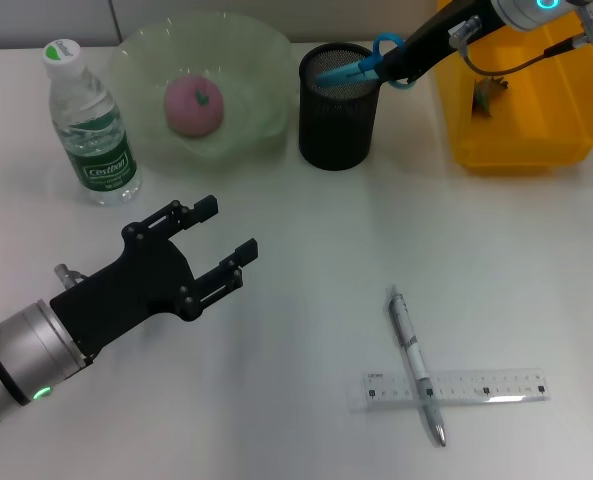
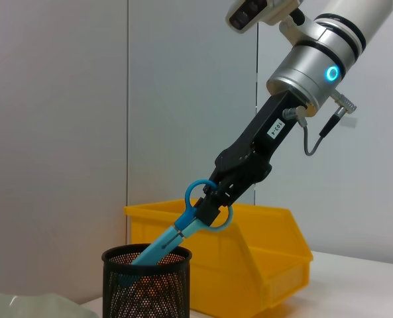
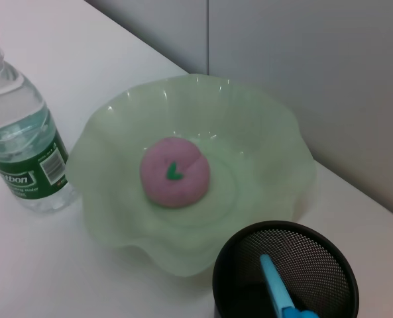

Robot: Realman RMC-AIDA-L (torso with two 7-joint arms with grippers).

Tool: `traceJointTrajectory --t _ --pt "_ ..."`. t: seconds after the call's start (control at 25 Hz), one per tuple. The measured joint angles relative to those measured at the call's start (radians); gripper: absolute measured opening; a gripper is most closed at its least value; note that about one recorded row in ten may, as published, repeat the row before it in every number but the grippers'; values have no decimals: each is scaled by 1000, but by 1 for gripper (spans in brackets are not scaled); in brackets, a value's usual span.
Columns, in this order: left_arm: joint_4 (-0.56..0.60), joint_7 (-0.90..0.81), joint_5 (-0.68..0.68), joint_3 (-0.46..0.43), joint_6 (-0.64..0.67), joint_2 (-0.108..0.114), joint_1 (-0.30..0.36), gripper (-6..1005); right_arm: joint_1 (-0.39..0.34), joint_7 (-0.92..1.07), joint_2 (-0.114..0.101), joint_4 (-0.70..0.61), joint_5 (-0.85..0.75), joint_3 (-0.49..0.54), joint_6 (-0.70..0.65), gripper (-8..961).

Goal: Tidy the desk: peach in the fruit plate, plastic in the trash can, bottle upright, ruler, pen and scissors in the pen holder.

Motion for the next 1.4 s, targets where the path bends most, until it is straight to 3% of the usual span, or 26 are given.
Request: traceJointTrajectory --t 0.76,1.2,1.4 --pt "0 0 0 0 14 -1 1 675 5 26 5 -18 -26 0 1 168" --pt "0 -1 0 -1 14 -1 -2 675 5 26 6 -30 -26 0 2 613" --pt "0 -2 0 -2 14 -1 -3 675 -2 25 10 -45 -26 0 1 653"
